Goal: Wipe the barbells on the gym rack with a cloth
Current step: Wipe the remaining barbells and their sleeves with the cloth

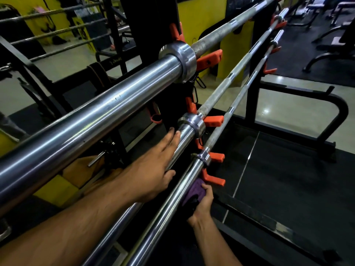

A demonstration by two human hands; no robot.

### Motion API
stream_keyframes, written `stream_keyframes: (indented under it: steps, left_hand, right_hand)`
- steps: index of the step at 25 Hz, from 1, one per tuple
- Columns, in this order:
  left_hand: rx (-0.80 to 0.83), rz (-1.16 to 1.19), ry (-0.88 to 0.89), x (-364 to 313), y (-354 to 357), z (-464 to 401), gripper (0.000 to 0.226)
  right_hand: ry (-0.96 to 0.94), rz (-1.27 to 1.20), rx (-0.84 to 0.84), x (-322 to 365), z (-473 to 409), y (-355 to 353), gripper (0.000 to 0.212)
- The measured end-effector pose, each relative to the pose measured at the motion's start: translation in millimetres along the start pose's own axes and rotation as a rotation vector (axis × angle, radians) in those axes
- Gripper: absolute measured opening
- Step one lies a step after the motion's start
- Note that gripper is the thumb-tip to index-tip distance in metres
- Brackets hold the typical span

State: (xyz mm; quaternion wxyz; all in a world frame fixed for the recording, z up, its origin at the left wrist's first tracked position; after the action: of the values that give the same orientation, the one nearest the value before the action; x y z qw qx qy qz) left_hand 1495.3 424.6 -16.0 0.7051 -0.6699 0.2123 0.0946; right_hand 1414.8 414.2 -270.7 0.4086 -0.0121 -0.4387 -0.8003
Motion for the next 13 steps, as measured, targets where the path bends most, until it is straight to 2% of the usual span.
stream_keyframes:
  steps: [6,10,13]
  left_hand:
    - [0.025,0.034,-0.032,-8.1,-5.2,0.2,0.093]
    - [0.014,-0.089,0.053,-21.0,-13.2,32.2,0.085]
    - [0.048,-0.043,-0.008,-12.9,-7.7,73.5,0.082]
  right_hand:
    - [-0.147,0.019,-0.162,24.8,2.2,-27.6,0.031]
    - [-0.156,-0.030,-0.107,16.1,18.7,-19.9,0.049]
    - [-0.177,0.018,-0.097,19.1,21.4,-8.9,0.047]
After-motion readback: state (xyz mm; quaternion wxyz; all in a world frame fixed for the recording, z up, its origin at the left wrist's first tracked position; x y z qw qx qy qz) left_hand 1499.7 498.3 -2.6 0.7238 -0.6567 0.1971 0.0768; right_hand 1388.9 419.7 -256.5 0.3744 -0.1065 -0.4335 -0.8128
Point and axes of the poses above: each hand's wrist, its own z-axis away from the middle knuckle, its own y-axis out of the palm, x = y × z, the point moved 10 cm from there along -z, towards the middle knuckle, and after that the axes turned 10 degrees about z, right-handed, at the moved point
